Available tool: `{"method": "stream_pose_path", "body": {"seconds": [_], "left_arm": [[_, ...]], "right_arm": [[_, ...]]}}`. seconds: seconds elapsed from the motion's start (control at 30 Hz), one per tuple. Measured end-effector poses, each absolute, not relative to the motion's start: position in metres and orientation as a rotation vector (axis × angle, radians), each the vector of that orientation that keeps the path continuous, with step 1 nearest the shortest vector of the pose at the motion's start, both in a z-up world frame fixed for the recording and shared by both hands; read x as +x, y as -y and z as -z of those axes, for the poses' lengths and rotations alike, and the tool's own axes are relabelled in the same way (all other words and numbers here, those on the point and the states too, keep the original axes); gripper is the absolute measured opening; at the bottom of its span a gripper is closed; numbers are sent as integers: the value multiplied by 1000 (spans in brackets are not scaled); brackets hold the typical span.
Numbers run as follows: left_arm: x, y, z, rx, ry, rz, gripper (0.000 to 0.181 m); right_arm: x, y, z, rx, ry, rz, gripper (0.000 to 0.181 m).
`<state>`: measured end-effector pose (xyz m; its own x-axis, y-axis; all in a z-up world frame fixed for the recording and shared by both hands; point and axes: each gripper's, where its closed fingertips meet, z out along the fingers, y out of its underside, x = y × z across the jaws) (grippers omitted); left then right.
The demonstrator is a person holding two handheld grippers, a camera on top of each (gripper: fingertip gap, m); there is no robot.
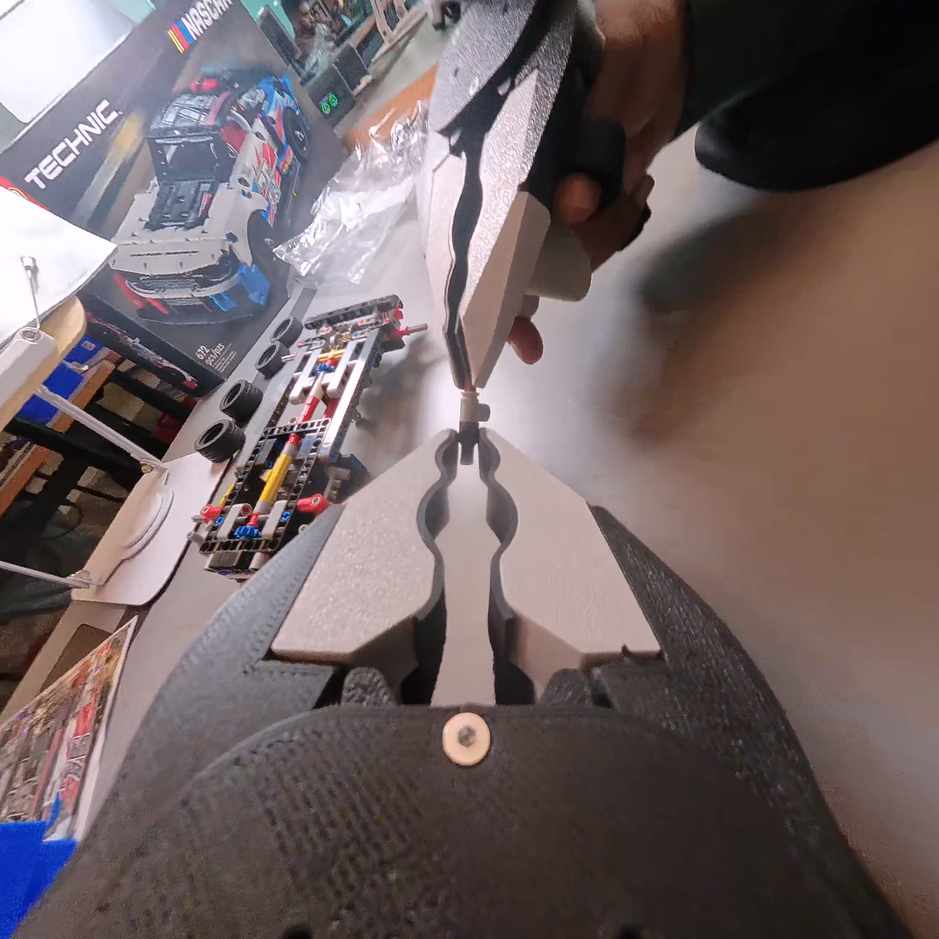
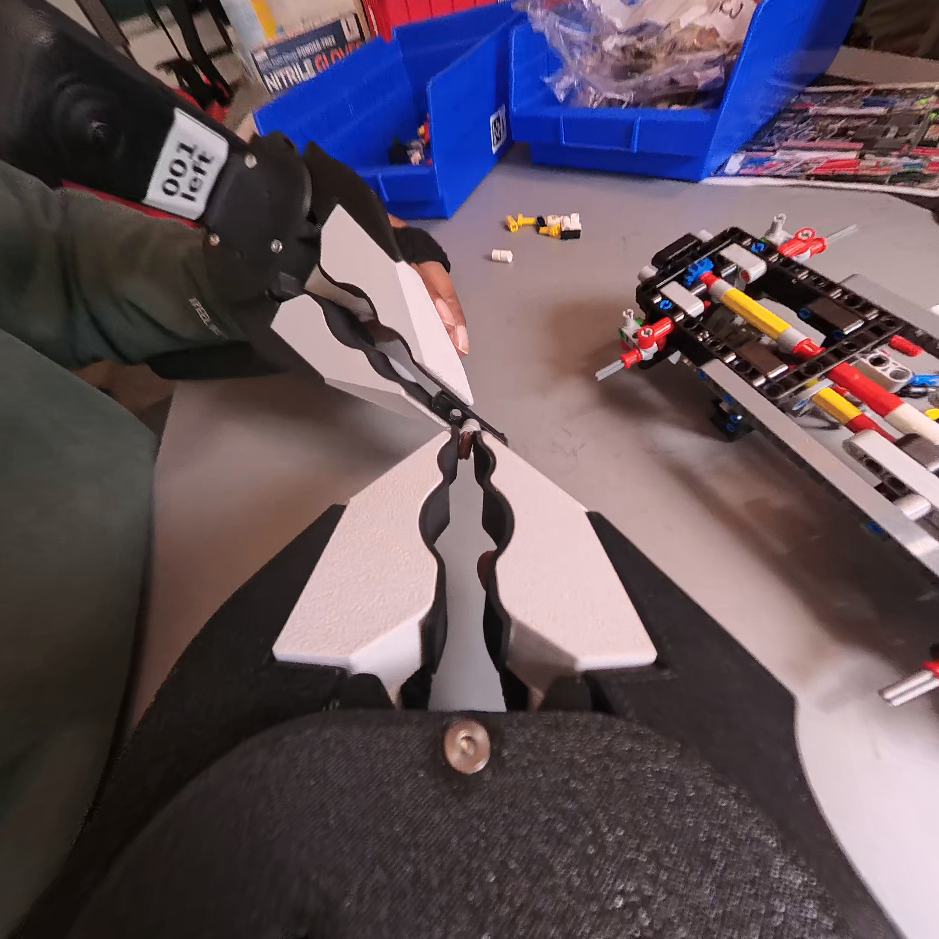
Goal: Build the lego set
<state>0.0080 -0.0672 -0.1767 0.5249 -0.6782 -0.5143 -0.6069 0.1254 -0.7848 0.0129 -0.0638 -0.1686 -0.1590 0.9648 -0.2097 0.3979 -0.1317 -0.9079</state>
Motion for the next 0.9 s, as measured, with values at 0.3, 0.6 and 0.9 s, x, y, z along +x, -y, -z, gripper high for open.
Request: {"method": "stream_pose_path", "body": {"seconds": [0.3,0.6,0.9], "left_arm": [[13,74,152,-1537,-958,428,5],[12,74,153,-1547,-938,463,5],[7,70,158,-1574,-932,440,5]], "right_arm": [[13,68,142,-1338,1491,-1352,5],[15,69,145,-1293,1533,-1288,2],[11,65,151,-1295,1526,-1280,2]]}}
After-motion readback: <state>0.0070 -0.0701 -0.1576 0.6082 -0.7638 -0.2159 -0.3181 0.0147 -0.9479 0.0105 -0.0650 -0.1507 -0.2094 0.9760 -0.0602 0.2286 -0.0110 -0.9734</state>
